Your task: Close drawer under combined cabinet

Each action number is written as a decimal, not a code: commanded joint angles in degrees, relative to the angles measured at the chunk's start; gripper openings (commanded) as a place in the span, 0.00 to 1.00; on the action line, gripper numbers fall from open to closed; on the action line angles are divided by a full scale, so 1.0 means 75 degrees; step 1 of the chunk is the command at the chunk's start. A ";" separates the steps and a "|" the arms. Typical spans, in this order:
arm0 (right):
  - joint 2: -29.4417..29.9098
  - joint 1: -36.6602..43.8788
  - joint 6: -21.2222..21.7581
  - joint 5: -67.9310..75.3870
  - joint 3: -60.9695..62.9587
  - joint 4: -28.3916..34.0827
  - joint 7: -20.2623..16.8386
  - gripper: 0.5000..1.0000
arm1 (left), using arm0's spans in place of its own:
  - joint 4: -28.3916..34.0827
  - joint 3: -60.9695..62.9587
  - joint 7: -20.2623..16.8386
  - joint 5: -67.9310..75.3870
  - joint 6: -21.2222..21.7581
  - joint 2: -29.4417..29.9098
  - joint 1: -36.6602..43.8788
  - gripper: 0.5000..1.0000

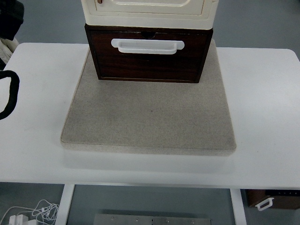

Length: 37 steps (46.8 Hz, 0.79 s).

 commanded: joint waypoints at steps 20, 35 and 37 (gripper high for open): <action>0.0000 -0.0001 -0.0009 0.0000 -0.0037 0.0000 0.0001 0.90 | 0.2829 -0.0500 0.0161 -0.1024 0.2098 0.0565 -0.0789 1.00; 0.0000 -0.0001 0.0015 0.0012 -0.0014 0.0012 0.0012 0.90 | 0.4024 -0.0489 0.0618 -0.1411 0.3341 0.0659 -0.0555 1.00; 0.0000 -0.0001 0.0038 0.0000 -0.0014 0.0012 0.0012 0.90 | 0.4165 -0.0454 0.0677 -0.1458 0.3458 0.0659 -0.0519 1.00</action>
